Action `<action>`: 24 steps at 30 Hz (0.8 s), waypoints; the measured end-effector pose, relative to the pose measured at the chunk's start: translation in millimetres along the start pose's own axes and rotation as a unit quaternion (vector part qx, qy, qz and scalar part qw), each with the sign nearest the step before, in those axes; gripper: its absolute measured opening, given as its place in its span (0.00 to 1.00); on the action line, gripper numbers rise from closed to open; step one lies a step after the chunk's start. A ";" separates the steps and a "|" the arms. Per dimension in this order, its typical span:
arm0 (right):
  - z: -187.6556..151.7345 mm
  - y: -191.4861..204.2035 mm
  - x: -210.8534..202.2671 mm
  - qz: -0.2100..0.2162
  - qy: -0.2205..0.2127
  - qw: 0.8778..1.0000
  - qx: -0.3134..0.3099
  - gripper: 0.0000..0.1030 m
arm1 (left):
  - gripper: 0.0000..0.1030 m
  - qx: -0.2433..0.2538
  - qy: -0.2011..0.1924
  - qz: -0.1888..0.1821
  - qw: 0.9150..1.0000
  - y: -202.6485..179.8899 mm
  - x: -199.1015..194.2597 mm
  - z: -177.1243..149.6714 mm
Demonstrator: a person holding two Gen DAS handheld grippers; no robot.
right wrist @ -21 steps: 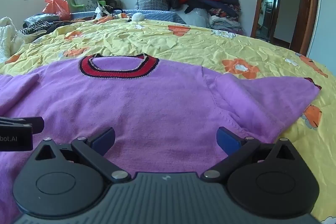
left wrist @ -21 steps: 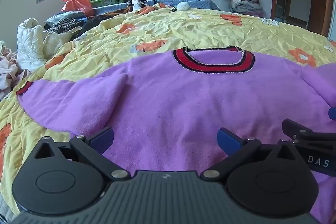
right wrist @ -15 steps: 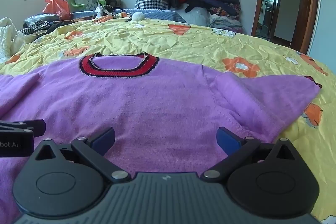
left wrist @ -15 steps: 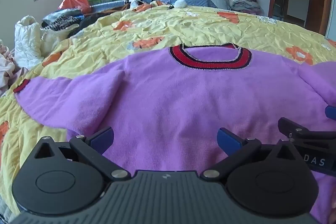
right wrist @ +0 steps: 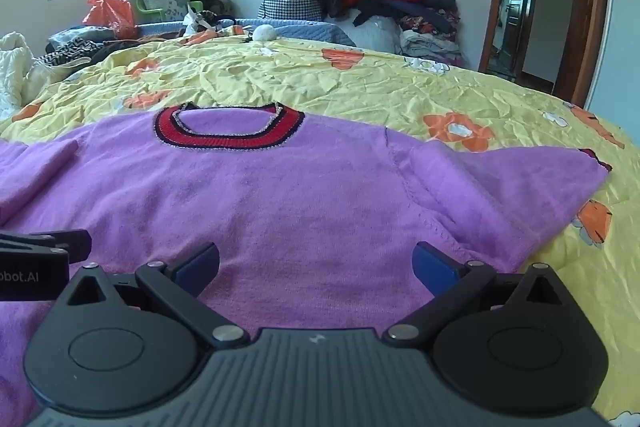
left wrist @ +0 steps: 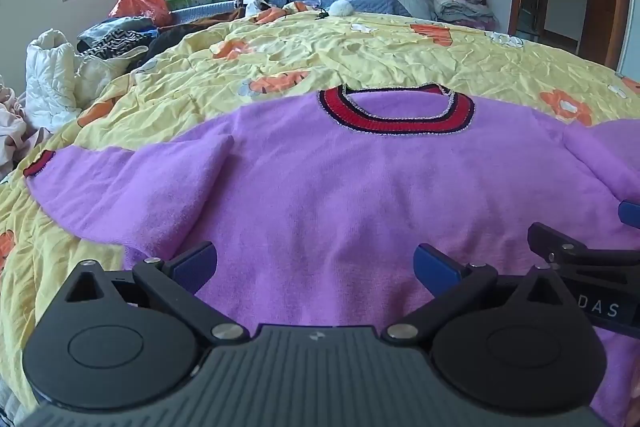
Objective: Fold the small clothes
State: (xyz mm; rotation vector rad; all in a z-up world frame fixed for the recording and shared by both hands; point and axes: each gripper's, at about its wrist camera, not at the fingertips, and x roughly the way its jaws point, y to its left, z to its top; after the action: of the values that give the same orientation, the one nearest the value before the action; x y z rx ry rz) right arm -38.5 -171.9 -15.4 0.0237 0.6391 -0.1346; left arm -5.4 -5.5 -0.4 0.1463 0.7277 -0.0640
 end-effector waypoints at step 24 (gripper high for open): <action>0.2 -4.3 3.8 0.000 0.012 1.000 -0.006 1.00 | 1.00 0.007 0.028 -0.005 1.000 -5.2 18.2 -2.9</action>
State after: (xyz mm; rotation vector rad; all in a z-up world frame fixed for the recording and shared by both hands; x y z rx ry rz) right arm -35.9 -176.6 -17.4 0.0135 0.6629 -0.1309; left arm 5.6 -10.3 -15.2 0.1577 0.7844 -0.0738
